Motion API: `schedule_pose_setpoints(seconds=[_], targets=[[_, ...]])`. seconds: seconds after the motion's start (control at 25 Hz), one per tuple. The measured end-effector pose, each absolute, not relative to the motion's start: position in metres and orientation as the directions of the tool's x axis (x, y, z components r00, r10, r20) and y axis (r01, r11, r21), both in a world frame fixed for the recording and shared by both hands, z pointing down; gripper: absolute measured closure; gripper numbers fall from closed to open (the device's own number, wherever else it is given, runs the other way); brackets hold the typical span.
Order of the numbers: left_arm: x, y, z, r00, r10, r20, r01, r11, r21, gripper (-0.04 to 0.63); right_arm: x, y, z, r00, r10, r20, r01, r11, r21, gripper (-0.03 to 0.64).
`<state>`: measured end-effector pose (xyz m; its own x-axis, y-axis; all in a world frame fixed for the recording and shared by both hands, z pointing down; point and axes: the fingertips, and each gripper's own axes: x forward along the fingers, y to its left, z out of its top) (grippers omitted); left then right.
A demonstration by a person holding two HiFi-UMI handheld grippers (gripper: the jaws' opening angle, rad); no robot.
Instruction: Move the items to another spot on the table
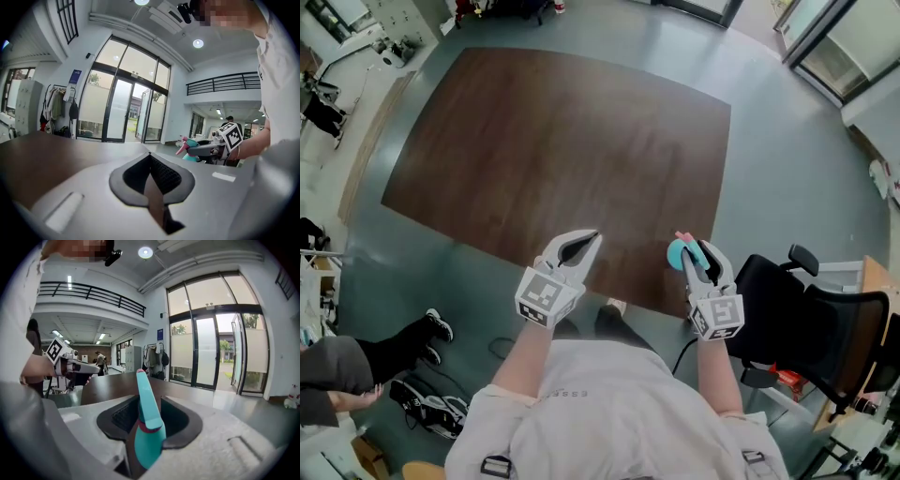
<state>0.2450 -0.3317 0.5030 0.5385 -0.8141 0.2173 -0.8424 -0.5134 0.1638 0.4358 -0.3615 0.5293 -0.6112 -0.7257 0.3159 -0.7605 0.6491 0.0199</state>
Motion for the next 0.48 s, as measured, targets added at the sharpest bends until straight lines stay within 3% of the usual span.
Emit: schedule_pose_setpoints(seconds=[0.12,0.48], targets=[[0.214,-0.313,0.500,0.535,-0.820,0.204,-0.844,-0.514,0.151,0.580,0.405,-0.340,0.522,-0.610,-0.730,0.309,-0.750,0.657,0.071,0.486],[0.049,-0.229,0.479,0.396,-0.903,0.167,-0.915,-0.371,0.162,0.580,0.250,-0.278,0.521,-0.712,-0.633,0.303,-0.666,0.746,-0.007,0.486]])
